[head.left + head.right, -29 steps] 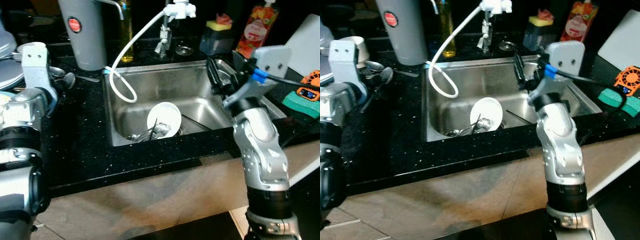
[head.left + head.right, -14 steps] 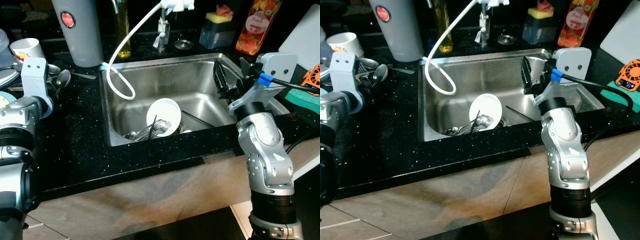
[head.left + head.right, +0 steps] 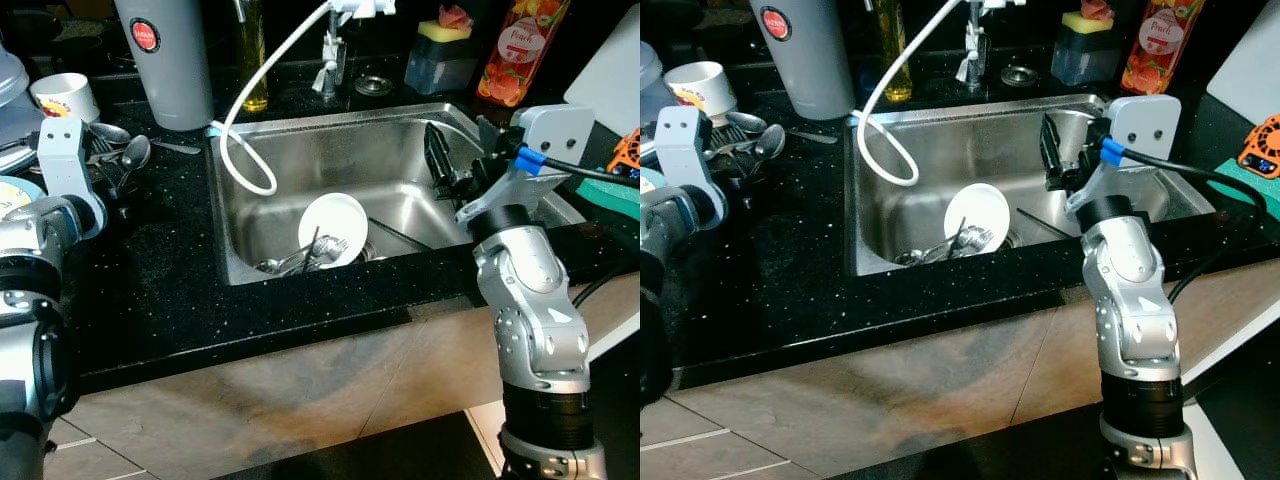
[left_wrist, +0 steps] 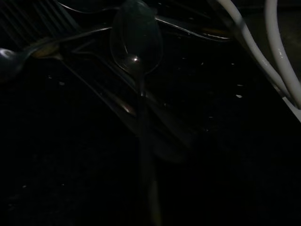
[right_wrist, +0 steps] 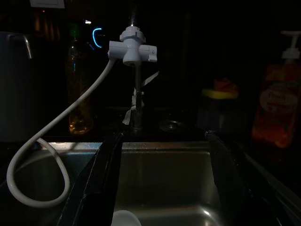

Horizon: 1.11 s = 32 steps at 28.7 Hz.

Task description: Kitchen organization

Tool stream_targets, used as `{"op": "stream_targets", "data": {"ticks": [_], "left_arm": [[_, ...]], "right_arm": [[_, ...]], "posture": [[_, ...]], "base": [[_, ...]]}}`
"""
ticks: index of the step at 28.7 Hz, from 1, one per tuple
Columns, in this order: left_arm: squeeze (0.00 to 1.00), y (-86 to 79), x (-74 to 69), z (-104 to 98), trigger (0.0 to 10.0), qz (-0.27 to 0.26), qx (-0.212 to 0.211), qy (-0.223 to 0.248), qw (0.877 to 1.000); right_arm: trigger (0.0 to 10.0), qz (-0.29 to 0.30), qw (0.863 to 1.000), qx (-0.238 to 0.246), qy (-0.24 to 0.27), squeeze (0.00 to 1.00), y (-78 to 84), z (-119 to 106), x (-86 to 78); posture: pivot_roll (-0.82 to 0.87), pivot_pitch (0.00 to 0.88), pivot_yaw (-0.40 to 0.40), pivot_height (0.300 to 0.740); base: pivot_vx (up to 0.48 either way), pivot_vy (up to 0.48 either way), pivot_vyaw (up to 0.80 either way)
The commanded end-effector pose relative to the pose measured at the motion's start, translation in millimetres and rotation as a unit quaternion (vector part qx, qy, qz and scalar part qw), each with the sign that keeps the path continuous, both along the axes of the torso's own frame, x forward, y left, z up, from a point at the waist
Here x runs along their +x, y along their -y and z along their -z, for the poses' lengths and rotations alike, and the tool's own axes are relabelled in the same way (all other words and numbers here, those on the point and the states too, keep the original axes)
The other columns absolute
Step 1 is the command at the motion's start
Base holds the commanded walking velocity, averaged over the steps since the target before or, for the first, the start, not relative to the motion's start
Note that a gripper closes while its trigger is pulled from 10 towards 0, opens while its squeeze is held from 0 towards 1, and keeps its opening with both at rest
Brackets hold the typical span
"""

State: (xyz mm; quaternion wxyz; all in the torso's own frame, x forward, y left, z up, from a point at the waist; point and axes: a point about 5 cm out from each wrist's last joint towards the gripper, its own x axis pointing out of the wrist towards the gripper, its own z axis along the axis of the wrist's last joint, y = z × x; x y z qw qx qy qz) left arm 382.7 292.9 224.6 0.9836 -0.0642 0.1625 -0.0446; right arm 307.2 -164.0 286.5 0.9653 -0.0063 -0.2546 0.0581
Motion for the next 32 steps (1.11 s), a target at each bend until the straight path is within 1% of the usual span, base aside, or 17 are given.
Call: {"op": "stream_targets", "data": {"ticks": [1, 2, 3, 4, 9, 15, 17, 18, 19, 20, 22, 23, 24, 27, 28, 31, 32], "left_arm": [[0.00, -5.0, -8.5, 27, 3.9, -0.010, -0.015, -0.064, 0.998], [0.00, -7.6, -9.9, 30, 1.5, -0.019, -0.006, -0.071, 0.997], [0.00, -9.5, -10.9, 31, 1.5, -0.025, 0.000, -0.076, 0.997], [0.00, -10.6, -11.4, 32, 0.0, -0.027, 0.006, -0.077, 0.997], [0.00, -12.9, -11.9, 31, 0.0, -0.028, 0.022, -0.076, 0.996], [0.00, -13.3, -9.9, 26, 0.0, -0.040, 0.017, -0.062, 0.997], [0.00, -9.9, -3.9, 9, 0.0, -0.035, -0.002, -0.011, 0.999], [0.00, -6.7, 0.6, -8, 0.0, -0.026, -0.006, 0.038, 0.999], [0.00, -4.4, 2.9, -19, 0.0, -0.020, -0.007, 0.071, 0.997], [0.00, -1.3, 5.1, -33, 10.0, -0.016, -0.013, 0.105, 0.994], [0.00, 6.0, 7.1, -55, 10.0, 0.002, -0.020, 0.150, 0.988], [0.00, 6.0, 7.1, -55, 10.0, 0.002, -0.020, 0.150, 0.988], [0.00, 9.8, 7.3, -63, 10.0, 0.013, -0.021, 0.167, 0.986], [0.00, 33.3, 8.0, -91, 10.0, 0.062, -0.020, 0.208, 0.976], [0.00, 33.3, 8.0, -91, 10.0, 0.062, -0.020, 0.208, 0.976], [0.00, 55.0, 7.0, -99, 10.0, 0.105, -0.017, 0.217, 0.970], [0.00, 55.0, 7.0, -99, 10.0, 0.105, -0.017, 0.217, 0.970]], "right_arm": [[10.0, -0.002, 1.000, 0.000, -0.003, 0.00, -0.5, 0, -1.5], [10.0, -0.001, 1.000, 0.001, -0.002, 0.00, -0.1, 0, -1.7], [10.0, 0.000, 1.000, 0.001, -0.002, 0.00, 0.2, 0, -1.8], [10.0, 0.000, 1.000, 0.002, -0.001, 0.00, 0.4, 0, -1.8], [10.0, 0.002, 1.000, 0.003, -0.001, 0.00, 0.7, 0, -1.5], [10.0, 0.003, 1.000, 0.005, 0.002, 0.00, 0.9, -2, -0.7], [10.0, 0.004, 1.000, 0.004, 0.002, 0.00, 1.3, -2, -0.6], [10.0, 0.005, 1.000, 0.004, 0.002, 0.00, 1.9, -2, -0.7], [10.0, 0.005, 1.000, 0.003, 0.002, 0.00, 2.3, -2, -0.9], [10.0, 0.006, 1.000, 0.003, 0.002, 0.00, 3.0, -2, -0.9], [10.0, 0.007, 1.000, 0.003, 0.001, 0.00, 3.7, -2, -0.8], [10.0, 0.007, 1.000, 0.003, 0.001, 0.00, 3.7, -2, -0.8], [10.0, 0.007, 1.000, 0.003, 0.001, 0.00, 3.9, -2, -0.7], [10.0, 0.005, 1.000, 0.002, 0.002, 0.00, 2.8, -3, 0.1], [10.0, 0.005, 1.000, 0.002, 0.002, 0.00, 2.8, -3, 0.1], [10.0, 0.004, 1.000, 0.002, 0.003, 0.00, 1.9, -3, -0.1], [10.0, 0.004, 1.000, 0.002, 0.003, 0.00, 1.9, -3, -0.1]], "posture": [[0.07, 0.121, 0.017, 0.740], [0.07, 0.119, 0.017, 0.740], [0.07, 0.119, 0.017, 0.740], [0.07, 0.117, 0.017, 0.740], [0.07, 0.111, 0.016, 0.740], [0.07, 0.103, 0.014, 0.740], [0.07, 0.103, 0.014, 0.740], [0.06, 0.103, 0.012, 0.740], [0.06, 0.101, 0.011, 0.740], [0.06, 0.101, 0.009, 0.740], [0.06, 0.099, 0.006, 0.740], [0.06, 0.099, 0.006, 0.740], [0.06, 0.099, 0.006, 0.740], [0.06, 0.099, 0.004, 0.740], [0.06, 0.099, 0.004, 0.740], [0.06, 0.099, 0.004, 0.740], [0.06, 0.099, 0.004, 0.740]], "base": [[0.000, 0.000, 0.00], [0.000, 0.000, 0.00], [0.000, 0.000, 0.00], [0.000, 0.000, 0.00], [0.000, 0.000, 0.00], [0.000, 0.000, 0.00], [0.000, 0.000, 0.00], [0.000, 0.000, 0.00], [0.000, 0.000, 0.00], [0.000, 0.000, 0.00], [0.000, 0.000, 0.00], [0.000, 0.000, 0.00], [0.000, 0.000, 0.00], [0.000, 0.000, 0.00], [0.000, 0.000, 0.00], [0.000, 0.000, 0.00], [0.000, 0.000, 0.00]]}}
